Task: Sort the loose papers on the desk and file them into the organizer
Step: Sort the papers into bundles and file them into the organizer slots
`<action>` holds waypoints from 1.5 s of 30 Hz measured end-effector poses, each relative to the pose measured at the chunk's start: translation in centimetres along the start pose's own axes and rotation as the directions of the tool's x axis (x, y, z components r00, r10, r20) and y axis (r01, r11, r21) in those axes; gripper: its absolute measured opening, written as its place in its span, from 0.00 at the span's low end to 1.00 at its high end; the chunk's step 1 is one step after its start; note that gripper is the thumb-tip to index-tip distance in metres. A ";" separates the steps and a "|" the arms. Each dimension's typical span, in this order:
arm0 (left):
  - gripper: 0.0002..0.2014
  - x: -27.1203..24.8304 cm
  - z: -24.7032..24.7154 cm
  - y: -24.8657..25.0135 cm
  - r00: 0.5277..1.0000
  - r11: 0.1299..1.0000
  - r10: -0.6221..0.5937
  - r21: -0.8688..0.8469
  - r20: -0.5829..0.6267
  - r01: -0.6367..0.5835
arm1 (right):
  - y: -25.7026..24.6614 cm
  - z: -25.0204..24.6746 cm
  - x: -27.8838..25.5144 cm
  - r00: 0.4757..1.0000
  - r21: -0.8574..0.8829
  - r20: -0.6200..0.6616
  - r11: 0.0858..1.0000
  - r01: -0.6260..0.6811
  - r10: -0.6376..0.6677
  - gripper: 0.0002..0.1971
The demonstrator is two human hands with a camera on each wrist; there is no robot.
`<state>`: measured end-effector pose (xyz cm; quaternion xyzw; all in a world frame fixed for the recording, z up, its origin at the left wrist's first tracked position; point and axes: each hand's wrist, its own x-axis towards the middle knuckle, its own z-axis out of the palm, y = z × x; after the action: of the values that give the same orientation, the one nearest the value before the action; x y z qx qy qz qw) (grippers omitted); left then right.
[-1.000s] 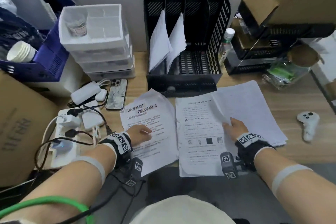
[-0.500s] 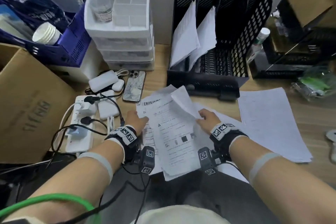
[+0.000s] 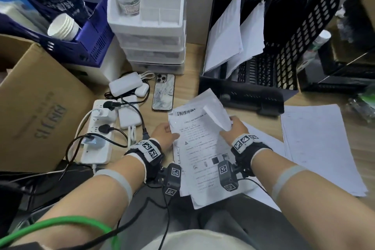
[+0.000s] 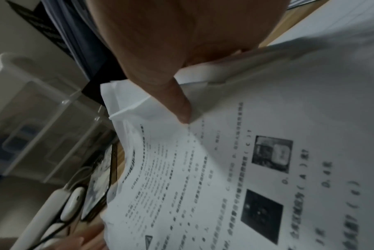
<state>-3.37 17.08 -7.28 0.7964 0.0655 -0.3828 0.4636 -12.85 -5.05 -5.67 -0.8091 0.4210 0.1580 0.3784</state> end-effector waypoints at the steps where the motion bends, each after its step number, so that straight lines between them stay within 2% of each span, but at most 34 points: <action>1: 0.15 0.1 -0.2 -0.1 1.000 1.000 -0.012 -0.017 0.006 0.012 | -0.1 -0.5 -0.1 0.999 -0.001 0.015 0.999 0.039 -0.039 0.17; 3: 0.25 0.7 -0.3 -0.5 0.999 0.999 -0.032 -0.027 0.013 0.033 | -0.3 -1.8 -0.7 0.992 0.017 0.027 0.992 0.125 -0.126 0.11; 5: 0.40 0.6 -0.4 -0.2 0.999 0.998 -0.050 -0.041 0.021 0.051 | -0.8 -3.6 -1.6 0.979 0.021 0.032 0.979 0.201 -0.201 0.08; 6: 0.43 0.8 -0.5 -0.2 0.999 0.998 -0.039 -0.055 0.033 0.041 | -1.0 -4.7 -2.3 0.973 0.014 0.034 0.973 0.229 -0.229 0.07; 8: 0.33 0.3 -0.3 0.6 0.993 0.995 0.047 -0.096 0.106 -0.037 | -1.2 -6.7 -3.4 0.960 0.033 0.034 0.961 0.275 -0.277 0.08; 10: 0.22 -0.6 0.0 1.8 0.965 0.982 0.142 -0.151 0.220 -0.110 | -1.3 -8.6 -4.5 0.942 0.087 0.027 0.940 0.331 -0.334 0.09; 12: 0.20 -1.7 0.3 3.3 0.937 0.970 0.151 -0.232 0.315 -0.078 | -1.2 -9.8 -5.0 0.922 0.115 0.015 0.916 0.384 -0.388 0.08; 14: 0.21 -1.9 0.3 4.2 0.908 0.930 0.231 -0.353 0.350 -0.100 | -1.3 -10.5 -5.4 0.906 0.171 -0.033 0.891 0.421 -0.422 0.07; 17: 0.26 -2.4 -0.3 6.0 0.899 0.871 0.326 -0.462 0.291 -0.166 | -1.7 -11.0 -6.3 0.908 0.367 -0.123 0.831 0.417 -0.401 0.12; 19: 0.24 -3.1 -0.8 7.4 0.902 0.840 0.365 -0.499 0.231 -0.213 | -2.1 -10.9 -6.8 0.907 0.484 -0.159 0.770 0.417 -0.391 0.18; 22: 0.16 -4.2 -1.2 9.4 0.884 0.799 0.445 -0.511 0.146 -0.317 | -3.1 -10.2 -7.5 0.894 0.536 -0.247 0.716 0.447 -0.373 0.21; 24: 0.17 -5.0 -1.6 10.4 0.857 0.775 0.509 -0.477 0.080 -0.415 | -3.7 -9.7 -8.1 0.900 0.543 -0.281 0.718 0.436 -0.333 0.20; 26: 0.18 -5.6 -2.0 10.9 0.830 0.760 0.557 -0.422 0.031 -0.494 | -4.0 -9.1 -8.2 0.918 0.564 -0.277 0.725 0.394 -0.283 0.15; 29: 0.19 -5.5 -2.5 10.4 0.803 0.769 0.595 -0.313 0.029 -0.558 | -3.7 -8.0 -8.3 0.934 0.605 -0.253 0.712 0.356 -0.252 0.11; 31: 0.19 -5.1 -2.5 9.6 0.787 0.786 0.614 -0.132 0.056 -0.603 | -3.1 -7.1 -8.4 0.942 0.592 -0.256 0.735 0.332 -0.219 0.11; 33: 0.18 -4.9 -2.2 9.1 0.766 0.766 0.641 0.020 0.043 -0.642 | -2.6 -6.6 -8.5 0.941 0.595 -0.259 0.732 0.333 -0.218 0.12; 38: 0.17 -5.4 -2.1 10.0 0.808 0.788 0.587 -0.186 -0.061 -0.587 | -2.9 -7.5 -8.7 0.928 0.598 -0.291 0.713 0.365 -0.231 0.13; 41: 0.14 -6.4 -2.1 11.6 0.797 0.759 0.596 -0.254 -0.101 -0.600 | -3.4 -7.9 -8.6 0.918 0.591 -0.307 0.705 0.392 -0.252 0.10; 43: 0.10 -7.0 -1.6 12.4 0.780 0.744 0.614 -0.238 -0.126 -0.624 | -3.7 -7.4 -8.6 0.904 0.548 -0.318 0.722 0.422 -0.286 0.07; 45: 0.08 -7.4 -0.9 12.8 0.763 0.736 0.630 -0.200 -0.148 -0.647 | -4.4 -6.8 -8.8 0.897 0.530 -0.324 0.727 0.436 -0.301 0.09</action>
<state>-2.13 12.44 6.75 0.7216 -0.1496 -0.1618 0.6563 -14.94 -3.60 6.02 -0.7303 0.3172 -0.1483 0.5865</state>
